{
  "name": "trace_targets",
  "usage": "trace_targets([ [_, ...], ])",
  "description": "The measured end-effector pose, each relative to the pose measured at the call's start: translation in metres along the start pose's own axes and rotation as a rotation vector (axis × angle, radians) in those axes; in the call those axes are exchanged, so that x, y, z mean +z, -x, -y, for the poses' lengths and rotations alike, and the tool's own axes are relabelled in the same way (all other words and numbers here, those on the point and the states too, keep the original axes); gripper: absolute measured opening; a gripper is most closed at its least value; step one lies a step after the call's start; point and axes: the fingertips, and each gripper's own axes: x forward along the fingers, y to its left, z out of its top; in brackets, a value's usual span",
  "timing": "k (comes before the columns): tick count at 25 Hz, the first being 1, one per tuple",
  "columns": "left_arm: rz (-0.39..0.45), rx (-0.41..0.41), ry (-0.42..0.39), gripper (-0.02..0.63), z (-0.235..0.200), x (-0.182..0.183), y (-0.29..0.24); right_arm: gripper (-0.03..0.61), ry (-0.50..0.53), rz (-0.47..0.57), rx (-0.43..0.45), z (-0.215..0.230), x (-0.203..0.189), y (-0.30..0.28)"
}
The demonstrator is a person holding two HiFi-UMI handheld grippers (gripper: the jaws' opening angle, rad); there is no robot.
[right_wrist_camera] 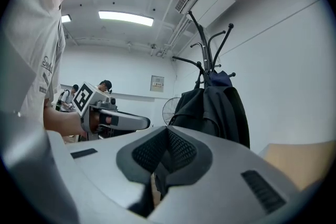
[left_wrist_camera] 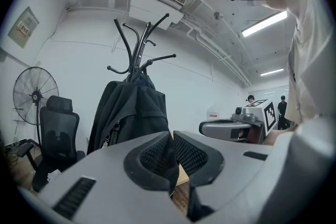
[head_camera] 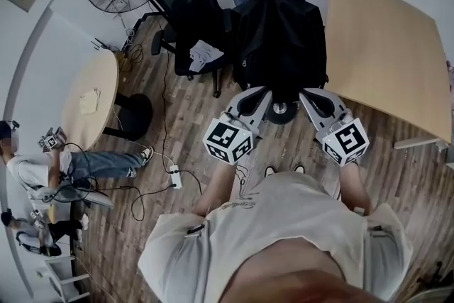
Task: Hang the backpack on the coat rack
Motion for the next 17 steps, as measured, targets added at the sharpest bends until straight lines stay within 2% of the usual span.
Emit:
trace_targets([
  [17, 0.031, 0.006, -0.037, 0.037, -0.001, 0.016, 0.005, -0.005, 0.046, 0.021, 0.0, -0.004, 0.013, 0.001],
])
